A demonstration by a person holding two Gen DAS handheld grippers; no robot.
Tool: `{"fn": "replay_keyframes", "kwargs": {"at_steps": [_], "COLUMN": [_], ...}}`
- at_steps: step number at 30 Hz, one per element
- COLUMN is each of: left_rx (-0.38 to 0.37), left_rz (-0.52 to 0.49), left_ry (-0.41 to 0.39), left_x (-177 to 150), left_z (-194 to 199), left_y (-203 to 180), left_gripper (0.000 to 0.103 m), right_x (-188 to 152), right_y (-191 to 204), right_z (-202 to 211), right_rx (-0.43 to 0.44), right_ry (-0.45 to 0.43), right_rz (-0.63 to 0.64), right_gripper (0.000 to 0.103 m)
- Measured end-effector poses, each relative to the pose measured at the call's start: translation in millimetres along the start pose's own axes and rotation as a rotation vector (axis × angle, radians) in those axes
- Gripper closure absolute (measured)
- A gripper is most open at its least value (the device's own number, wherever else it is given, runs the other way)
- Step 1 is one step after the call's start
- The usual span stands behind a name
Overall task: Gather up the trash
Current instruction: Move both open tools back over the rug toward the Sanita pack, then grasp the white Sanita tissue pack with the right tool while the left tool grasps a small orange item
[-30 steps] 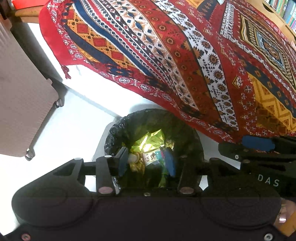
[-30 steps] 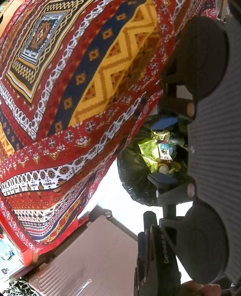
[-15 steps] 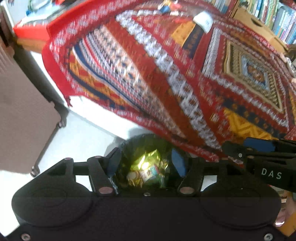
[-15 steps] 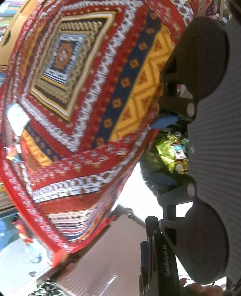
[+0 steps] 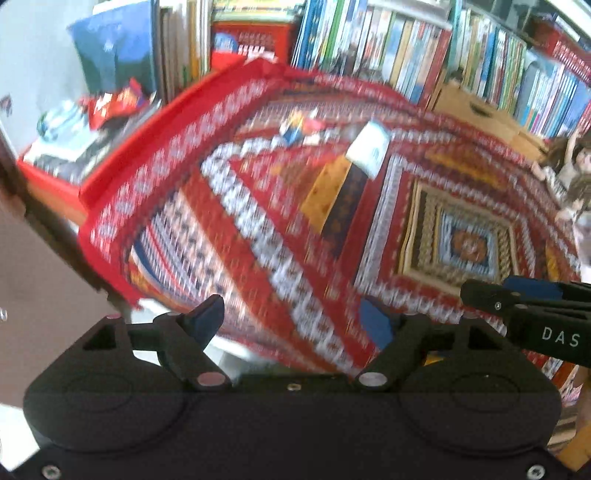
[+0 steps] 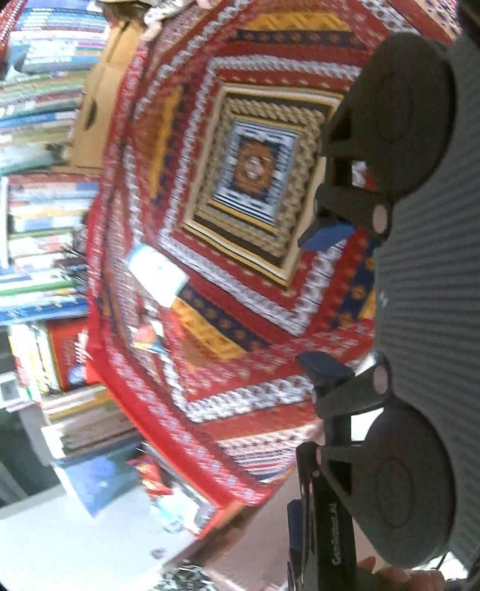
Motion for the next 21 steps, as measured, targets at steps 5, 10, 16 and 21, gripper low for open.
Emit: {"fn": "replay_keyframes", "kwargs": {"at_steps": [5,10,16,21], "left_rx": [0.004,0.015,0.028,0.041], "left_rz": [-0.026,-0.042,-0.037,-0.022], "left_ry": [-0.057,-0.106,-0.136,-0.141], "left_x": [44.1,82.8,120.6,141.9], "left_z": [-4.9,-14.5,-32.5,-50.3], "left_y": [-11.2,-17.5,-22.1,-24.7], "left_gripper": [0.02,0.019,0.017,0.017], "right_x": [42.1,77.8,112.8,134.9], "right_y": [-18.4,-32.5,-39.5,-39.7], "right_z": [-4.1,-17.8,-39.2,-55.4], "right_rx": [-0.027,-0.048,-0.033,-0.004], "right_ry": [-0.057,-0.095,-0.112,-0.124], "right_rz": [-0.058,-0.082,-0.091,-0.082], "right_gripper": [0.027,0.027,0.026,0.026]}}
Point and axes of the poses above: each gripper's, at about its wrist camera, not at the fingertips, and z roughly against the way its jaws point, y to its left, x to its top, the point moved 10 cm from there along -z, roughly the way its jaws point, and after that the axes turned 13 degrees about -y, right-handed, at the moved point
